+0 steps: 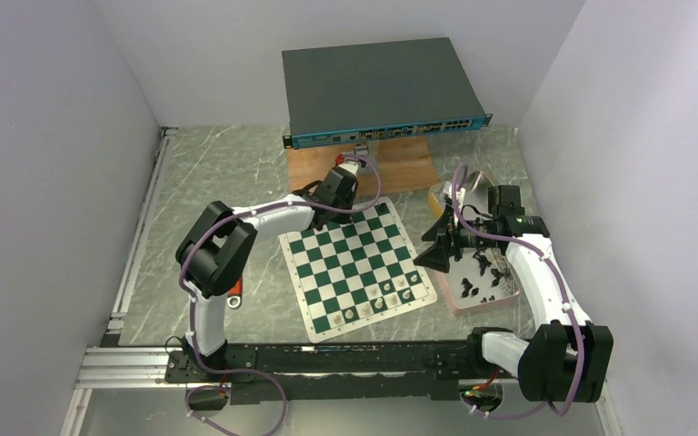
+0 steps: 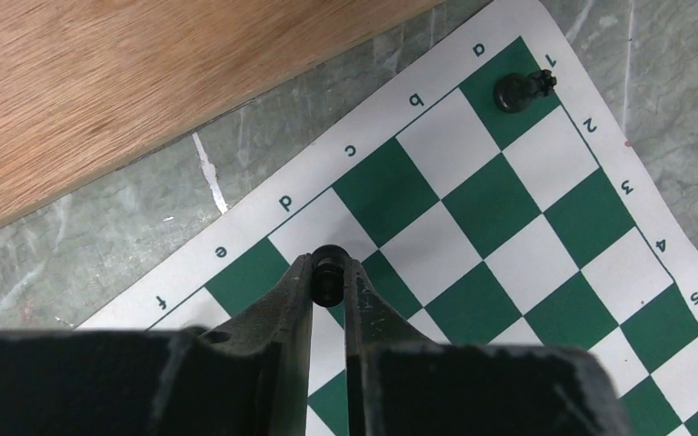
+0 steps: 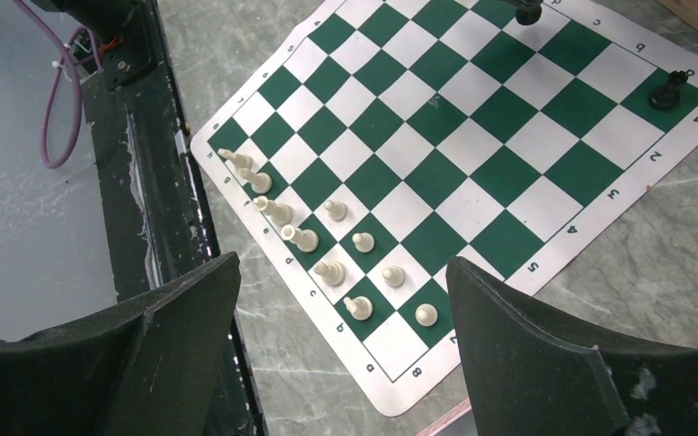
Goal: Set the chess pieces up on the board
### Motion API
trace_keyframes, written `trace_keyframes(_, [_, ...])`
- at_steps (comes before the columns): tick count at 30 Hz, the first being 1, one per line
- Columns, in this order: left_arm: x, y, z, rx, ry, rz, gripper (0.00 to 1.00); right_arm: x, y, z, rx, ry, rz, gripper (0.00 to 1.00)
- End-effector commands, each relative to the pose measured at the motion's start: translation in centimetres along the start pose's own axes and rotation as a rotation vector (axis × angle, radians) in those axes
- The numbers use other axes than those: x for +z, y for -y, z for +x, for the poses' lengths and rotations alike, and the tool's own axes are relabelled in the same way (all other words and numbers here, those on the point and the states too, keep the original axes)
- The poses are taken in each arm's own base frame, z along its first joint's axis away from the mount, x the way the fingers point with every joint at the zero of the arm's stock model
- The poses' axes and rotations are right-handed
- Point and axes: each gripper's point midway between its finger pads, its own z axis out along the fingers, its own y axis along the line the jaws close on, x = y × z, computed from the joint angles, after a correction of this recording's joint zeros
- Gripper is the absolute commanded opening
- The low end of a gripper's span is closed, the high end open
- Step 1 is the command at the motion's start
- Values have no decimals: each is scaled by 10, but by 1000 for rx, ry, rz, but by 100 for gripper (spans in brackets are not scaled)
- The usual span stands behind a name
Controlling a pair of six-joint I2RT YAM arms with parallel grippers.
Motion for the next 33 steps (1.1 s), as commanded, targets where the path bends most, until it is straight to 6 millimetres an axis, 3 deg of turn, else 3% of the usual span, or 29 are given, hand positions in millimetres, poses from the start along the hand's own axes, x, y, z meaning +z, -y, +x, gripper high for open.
trace_keyframes(1, [5, 11, -23, -36, 51, 39, 1, -3, 2, -9, -46, 12, 5, 86])
trace_keyframes(10, [15, 7, -21, -36, 33, 30, 2, -2, 3, -8, -43, 9, 3, 87])
trace_keyframes(33, [18, 2, -13, -22, 3, 9, 9, -2, 3, -8, -43, 7, 1, 87])
